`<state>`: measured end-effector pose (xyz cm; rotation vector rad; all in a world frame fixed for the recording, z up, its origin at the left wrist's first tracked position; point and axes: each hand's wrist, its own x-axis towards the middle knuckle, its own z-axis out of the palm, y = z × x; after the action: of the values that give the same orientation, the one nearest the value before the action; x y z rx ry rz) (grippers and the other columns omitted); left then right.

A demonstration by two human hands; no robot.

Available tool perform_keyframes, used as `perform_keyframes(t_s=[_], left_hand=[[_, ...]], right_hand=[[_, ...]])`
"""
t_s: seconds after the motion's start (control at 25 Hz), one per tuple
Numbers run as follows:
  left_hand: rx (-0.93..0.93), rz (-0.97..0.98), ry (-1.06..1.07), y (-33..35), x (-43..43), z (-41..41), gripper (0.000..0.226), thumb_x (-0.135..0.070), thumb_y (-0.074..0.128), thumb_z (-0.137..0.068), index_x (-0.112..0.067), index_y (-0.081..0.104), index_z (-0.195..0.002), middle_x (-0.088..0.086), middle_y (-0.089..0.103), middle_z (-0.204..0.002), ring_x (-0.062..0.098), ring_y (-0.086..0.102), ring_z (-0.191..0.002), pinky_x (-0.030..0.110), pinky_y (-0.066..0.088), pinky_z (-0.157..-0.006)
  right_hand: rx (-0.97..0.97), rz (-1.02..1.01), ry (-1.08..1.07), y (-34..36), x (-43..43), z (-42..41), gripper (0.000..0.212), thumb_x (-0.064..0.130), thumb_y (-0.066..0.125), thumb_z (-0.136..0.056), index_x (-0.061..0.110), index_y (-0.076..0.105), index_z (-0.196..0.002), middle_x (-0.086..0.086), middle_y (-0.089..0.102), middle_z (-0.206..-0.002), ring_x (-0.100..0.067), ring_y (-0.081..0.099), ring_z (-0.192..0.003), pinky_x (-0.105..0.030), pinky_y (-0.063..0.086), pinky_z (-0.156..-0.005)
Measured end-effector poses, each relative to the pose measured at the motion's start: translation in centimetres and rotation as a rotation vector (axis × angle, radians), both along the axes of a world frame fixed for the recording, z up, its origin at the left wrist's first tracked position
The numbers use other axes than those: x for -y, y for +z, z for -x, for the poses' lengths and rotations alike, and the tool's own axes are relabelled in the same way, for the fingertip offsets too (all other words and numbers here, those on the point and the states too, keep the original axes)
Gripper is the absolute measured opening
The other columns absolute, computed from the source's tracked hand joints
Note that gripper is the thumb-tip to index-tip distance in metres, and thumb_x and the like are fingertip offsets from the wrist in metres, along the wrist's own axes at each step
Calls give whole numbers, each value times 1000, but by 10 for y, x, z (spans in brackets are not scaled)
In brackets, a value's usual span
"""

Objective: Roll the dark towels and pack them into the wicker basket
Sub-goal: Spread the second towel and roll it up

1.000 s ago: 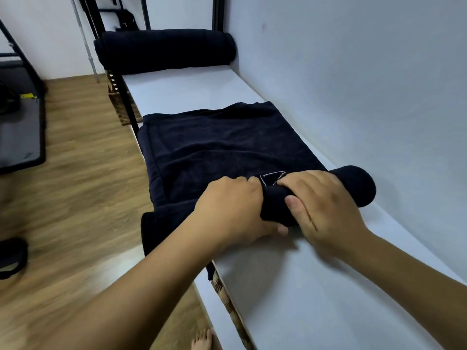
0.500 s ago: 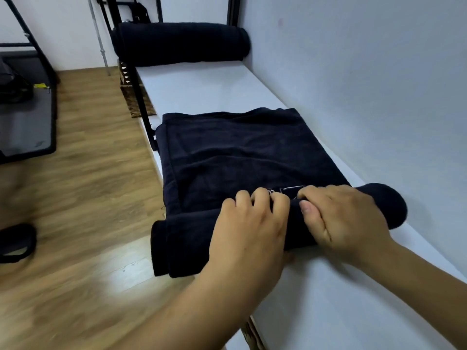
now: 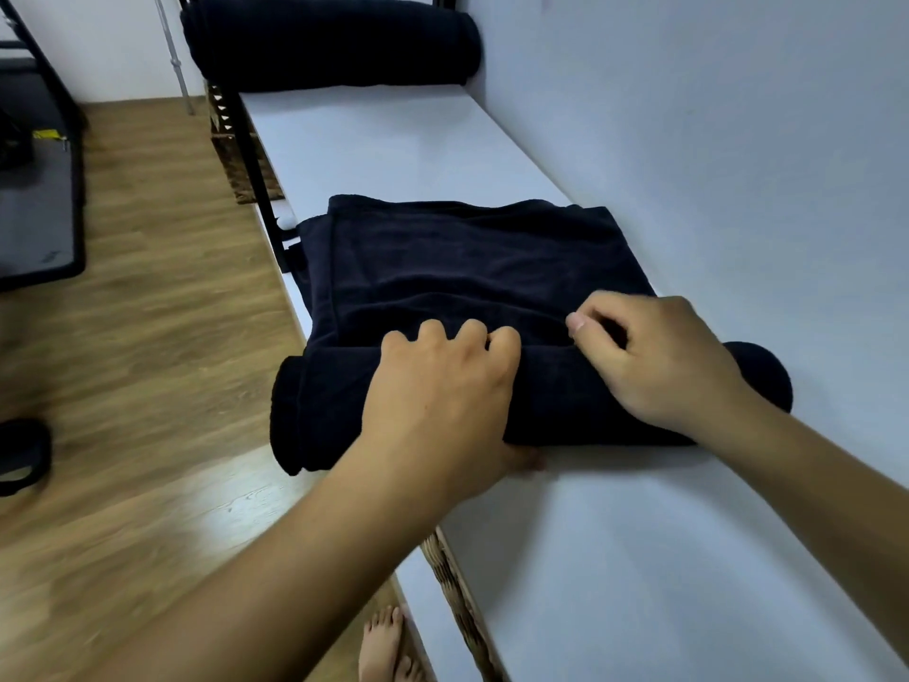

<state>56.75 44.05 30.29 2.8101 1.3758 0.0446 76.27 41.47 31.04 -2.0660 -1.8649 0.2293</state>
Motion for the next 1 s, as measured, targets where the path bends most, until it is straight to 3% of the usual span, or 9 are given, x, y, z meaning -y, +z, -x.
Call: perform_keyframes(t_s=[0.08,0.16,0.24,0.36,0.56,0.64,0.72,0.84,1.0], left_hand=[[-26,79,-12,5,-10,-3,80,-92,53,-60,-25,29,-97,-6,39,-89,20,43,-81,38,35,-68],[-35,142,-24,9,-17,-4,79,-93,56,-55,-26,35,-92,-7,45,-85,19,51,-79,37,41,-66],[-33,191,-32,13,-24,-5,77,-92,59,-52,-27,43,-88,-8,52,-83,19,57,-78,35,48,-66],[-31,232,-37,19,-29,-5,75,-93,61,-48,-29,51,-85,-8,57,-81,18,58,-75,34,50,-66],[-30,42,-41,11,-10,6,76,-89,55,-62,-26,36,-100,-8,42,-98,16,38,-85,35,36,-73],[-4,-119,-84,5,1,14,78,-82,59,-67,-22,37,-111,0,39,-105,20,28,-84,37,30,-72],[17,-218,-143,-1,8,19,78,-74,69,-64,-17,41,-110,4,42,-98,22,27,-78,39,28,-66],[22,-210,-186,-2,6,22,76,-73,74,-58,-18,39,-97,0,35,-84,20,32,-67,37,25,-58],[-7,-45,-123,7,-6,19,72,-79,63,-67,-24,26,-96,-7,34,-89,19,40,-74,34,29,-60]], right_hand=[[69,-243,81,-2,9,5,28,40,40,-97,27,62,-87,11,62,-83,-13,56,-80,-35,46,-66],[173,-345,200,-8,20,5,31,37,43,-97,18,68,-98,6,65,-94,-19,57,-86,-36,48,-70],[267,-304,286,-18,31,2,45,49,47,-96,14,68,-113,1,67,-107,-22,60,-94,-37,50,-78],[257,-85,305,-8,30,-6,75,78,55,-74,24,60,-127,11,64,-118,-16,57,-103,-31,47,-86],[104,217,287,19,6,-7,74,87,61,-52,48,60,-114,21,69,-96,-2,62,-90,-23,45,-83],[-53,334,296,26,-2,-10,65,81,69,-50,48,65,-106,15,72,-88,-4,65,-81,-27,49,-79],[-236,483,349,29,-12,-13,51,67,78,-56,41,71,-100,13,74,-89,-7,68,-82,-29,51,-79],[-455,663,388,25,-24,-16,40,52,81,-64,27,77,-94,1,76,-88,-17,72,-83,-31,53,-75],[-480,728,389,22,-35,-17,42,58,76,-65,24,76,-89,-2,75,-87,-15,69,-78,-28,51,-71]])
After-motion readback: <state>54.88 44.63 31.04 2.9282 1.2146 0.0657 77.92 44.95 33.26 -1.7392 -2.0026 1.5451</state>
